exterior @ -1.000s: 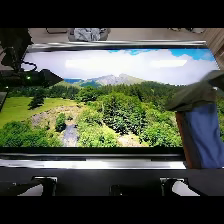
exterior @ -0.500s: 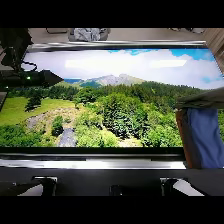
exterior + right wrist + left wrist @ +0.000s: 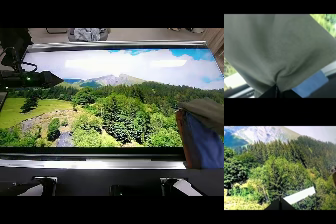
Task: Fold the shirts.
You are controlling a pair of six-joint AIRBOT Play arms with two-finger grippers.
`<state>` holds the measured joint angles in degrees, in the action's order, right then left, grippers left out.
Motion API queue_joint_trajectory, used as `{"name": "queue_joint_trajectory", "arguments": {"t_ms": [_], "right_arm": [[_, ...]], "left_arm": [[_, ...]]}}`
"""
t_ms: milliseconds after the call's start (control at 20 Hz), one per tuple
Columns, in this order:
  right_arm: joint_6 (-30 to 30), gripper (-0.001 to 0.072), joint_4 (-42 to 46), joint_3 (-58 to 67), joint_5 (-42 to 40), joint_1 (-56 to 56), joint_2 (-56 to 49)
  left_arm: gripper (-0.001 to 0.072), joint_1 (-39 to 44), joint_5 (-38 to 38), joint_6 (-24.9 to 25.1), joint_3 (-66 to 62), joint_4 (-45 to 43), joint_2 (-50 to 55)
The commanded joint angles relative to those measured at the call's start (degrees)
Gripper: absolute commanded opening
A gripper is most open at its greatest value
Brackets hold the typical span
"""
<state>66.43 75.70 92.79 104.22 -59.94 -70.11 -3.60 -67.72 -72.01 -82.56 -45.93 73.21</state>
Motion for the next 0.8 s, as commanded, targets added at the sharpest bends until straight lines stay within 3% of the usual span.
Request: {"name": "queue_joint_trajectory", "arguments": {"t_ms": [0, 250, 300, 350, 400, 550, 650, 700, 750], "right_arm": [[-0.2, 0.0045, 9.4, -13.1, 0.8, -0.2, 2.9], [0.9, 0.0049, 15.0, -31.3, -6.9, -0.2, 7.5], [1.7, 0.0172, 15.0, -33.1, -8.5, -0.2, 7.7], [1.9, 0.051, 14.9, -33.6, -10.2, -0.2, 7.7], [0.0, 0.0707, 14.8, -32.9, -11.9, -0.2, 7.7], [-6.1, 0.0703, 14.5, -24.3, -18.0, -0.1, 7.7], [-9.5, 0.0678, 7.6, -14.0, -26.8, -0.1, 7.7], [-12.1, 0.0676, 1.8, -9.3, -30.9, 0.9, 7.7], [-14.4, 0.0675, -2.0, -5.1, -34.9, 3.7, 7.7]], "left_arm": [[0.0028, 0.0, -0.9, 0.1, 0.0, 0.0, 0.0], [0.0028, 0.0, -0.9, 0.1, 0.0, 0.0, 0.0], [0.0027, 0.0, -0.9, 0.1, 0.0, 0.0, 0.0], [0.0028, 0.0, -0.9, 0.1, 0.0, 0.0, 0.0], [0.0028, 0.0, -0.9, 0.1, 0.0, 0.0, 0.0], [0.0027, -0.3, -0.8, 0.1, -1.9, 0.0, -0.5], [0.0026, -0.1, 1.7, 0.1, -6.4, -3.0, -0.4], [0.0025, 1.0, 3.7, 0.0, -9.6, -9.5, -0.4], [0.0024, 3.0, 6.6, -3.3, -12.5, -20.8, -0.4]]}}
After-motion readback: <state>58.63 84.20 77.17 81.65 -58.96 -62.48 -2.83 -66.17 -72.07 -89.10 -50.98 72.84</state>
